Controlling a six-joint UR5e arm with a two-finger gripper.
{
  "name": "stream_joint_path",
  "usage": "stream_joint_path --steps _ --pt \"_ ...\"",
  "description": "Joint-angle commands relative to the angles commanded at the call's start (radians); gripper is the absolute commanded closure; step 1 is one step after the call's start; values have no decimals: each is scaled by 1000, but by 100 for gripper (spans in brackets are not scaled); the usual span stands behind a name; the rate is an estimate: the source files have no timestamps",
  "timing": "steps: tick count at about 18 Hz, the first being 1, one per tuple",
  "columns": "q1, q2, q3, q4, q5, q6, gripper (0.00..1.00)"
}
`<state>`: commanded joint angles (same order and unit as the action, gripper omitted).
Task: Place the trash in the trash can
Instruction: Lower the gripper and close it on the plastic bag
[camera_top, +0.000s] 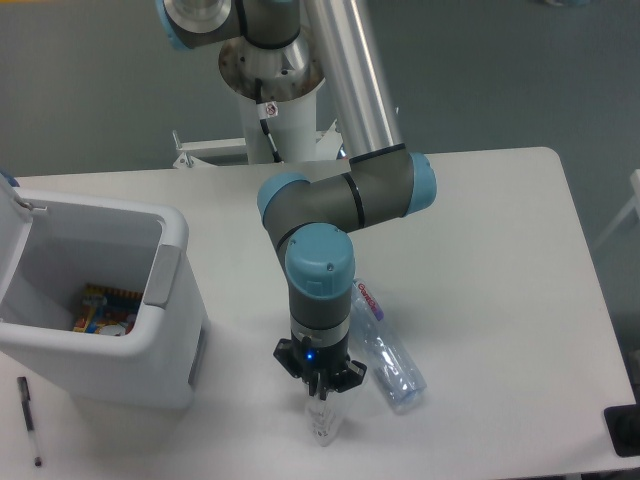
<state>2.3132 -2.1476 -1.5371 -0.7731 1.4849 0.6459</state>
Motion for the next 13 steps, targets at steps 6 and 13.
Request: stream_joint_path --steps 6,13 --pt "11 5 25 -2 -44 -23 94" --pt "67 38 104 -2 -274 -126 95"
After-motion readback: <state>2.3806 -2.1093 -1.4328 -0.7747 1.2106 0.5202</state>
